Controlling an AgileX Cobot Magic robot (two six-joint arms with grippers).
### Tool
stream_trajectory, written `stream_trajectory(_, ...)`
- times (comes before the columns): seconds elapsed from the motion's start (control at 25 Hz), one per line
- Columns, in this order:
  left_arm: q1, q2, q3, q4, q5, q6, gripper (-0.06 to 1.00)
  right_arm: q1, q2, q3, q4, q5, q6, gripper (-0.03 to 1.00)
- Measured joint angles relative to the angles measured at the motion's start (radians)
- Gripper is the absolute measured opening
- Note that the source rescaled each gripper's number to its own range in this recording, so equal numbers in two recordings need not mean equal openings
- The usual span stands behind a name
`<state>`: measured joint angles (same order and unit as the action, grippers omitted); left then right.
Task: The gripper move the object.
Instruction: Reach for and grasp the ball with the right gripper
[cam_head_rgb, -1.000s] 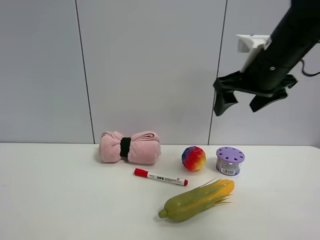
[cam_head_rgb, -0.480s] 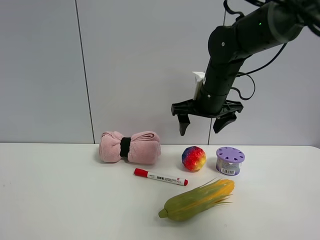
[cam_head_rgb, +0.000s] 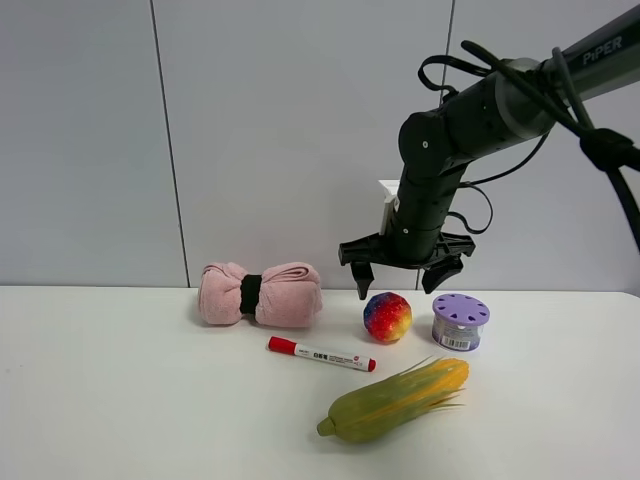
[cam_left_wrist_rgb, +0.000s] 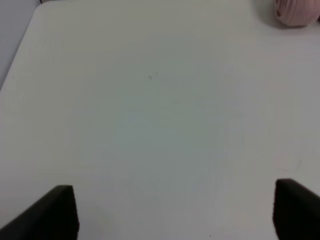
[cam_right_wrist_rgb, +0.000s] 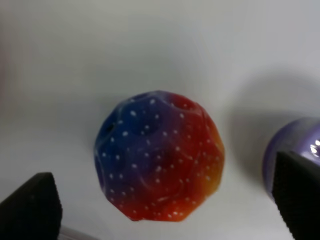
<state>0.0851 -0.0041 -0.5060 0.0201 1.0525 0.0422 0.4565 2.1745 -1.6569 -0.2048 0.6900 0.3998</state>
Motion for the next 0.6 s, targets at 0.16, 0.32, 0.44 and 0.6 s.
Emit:
stream_trajectory(0.16,0.0,0.0,0.0,0.0,0.0,0.0,1.0,0.0,0.027,0.0,0.001,-0.03,0.012,1.0)
stream_trajectory(0.32,0.0,0.0,0.0,0.0,0.0,0.0,1.0,0.0,0.055,0.0,0.009,-0.065,0.017,1.0)
stream_trajectory(0.44,0.0,0.0,0.0,0.0,0.0,0.0,1.0,0.0,0.069,-0.001,0.01,-0.082,0.017,1.0)
stream_trajectory(0.6,0.0,0.0,0.0,0.0,0.0,0.0,1.0,0.0,0.082,-0.003,0.007,-0.096,0.017,0.97)
